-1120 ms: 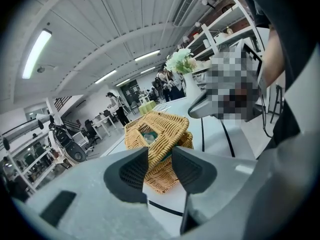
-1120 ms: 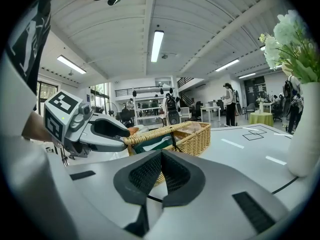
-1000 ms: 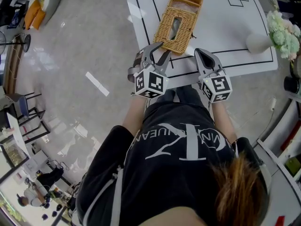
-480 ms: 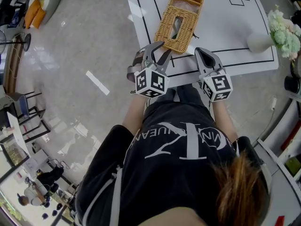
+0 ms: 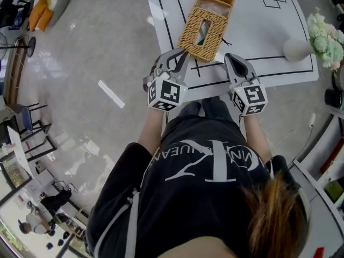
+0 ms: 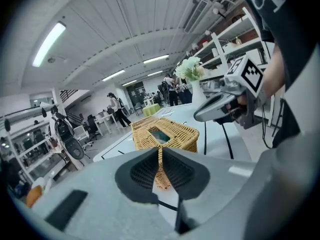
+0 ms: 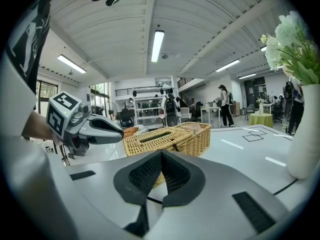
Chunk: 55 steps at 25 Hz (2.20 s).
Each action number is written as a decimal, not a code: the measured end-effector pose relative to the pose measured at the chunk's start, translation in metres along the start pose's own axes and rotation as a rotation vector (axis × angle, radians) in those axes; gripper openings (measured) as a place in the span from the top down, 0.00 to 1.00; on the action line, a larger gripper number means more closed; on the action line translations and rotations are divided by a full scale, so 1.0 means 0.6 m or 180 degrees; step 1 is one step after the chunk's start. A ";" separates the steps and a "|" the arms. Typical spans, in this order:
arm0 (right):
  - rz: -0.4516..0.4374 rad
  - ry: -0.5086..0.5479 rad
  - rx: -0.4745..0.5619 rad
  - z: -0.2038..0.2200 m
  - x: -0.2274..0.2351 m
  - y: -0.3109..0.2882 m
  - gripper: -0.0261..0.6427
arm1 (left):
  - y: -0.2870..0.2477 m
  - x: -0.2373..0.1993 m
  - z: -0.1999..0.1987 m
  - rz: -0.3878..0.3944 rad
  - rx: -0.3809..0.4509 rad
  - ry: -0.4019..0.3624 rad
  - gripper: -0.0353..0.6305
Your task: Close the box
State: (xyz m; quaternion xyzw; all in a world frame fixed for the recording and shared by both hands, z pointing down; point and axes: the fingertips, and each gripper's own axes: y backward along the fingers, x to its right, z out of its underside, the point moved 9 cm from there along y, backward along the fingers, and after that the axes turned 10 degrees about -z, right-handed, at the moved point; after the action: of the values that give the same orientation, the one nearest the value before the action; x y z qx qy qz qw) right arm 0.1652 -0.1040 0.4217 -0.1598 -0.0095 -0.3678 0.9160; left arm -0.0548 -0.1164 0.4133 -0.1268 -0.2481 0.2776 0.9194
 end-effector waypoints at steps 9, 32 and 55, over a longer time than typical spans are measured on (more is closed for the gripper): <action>0.0073 0.0067 0.0093 -0.017 0.015 0.006 0.97 | 0.008 -0.044 0.002 -0.0217 0.0210 0.0713 0.93; 0.0188 0.0297 0.0496 -0.102 0.047 0.020 0.97 | 0.029 -0.142 -0.022 -0.0794 0.0766 0.1568 0.93; 0.0197 0.0399 0.0783 -0.153 0.056 0.025 0.97 | 0.037 -0.185 -0.061 -0.1047 0.1050 0.1642 0.93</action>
State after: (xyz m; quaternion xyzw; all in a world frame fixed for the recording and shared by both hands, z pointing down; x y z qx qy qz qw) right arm 0.1908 -0.1440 0.3348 -0.0232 0.0077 -0.3446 0.9384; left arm -0.1257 -0.1657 0.3314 -0.0008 0.0236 0.1210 0.9924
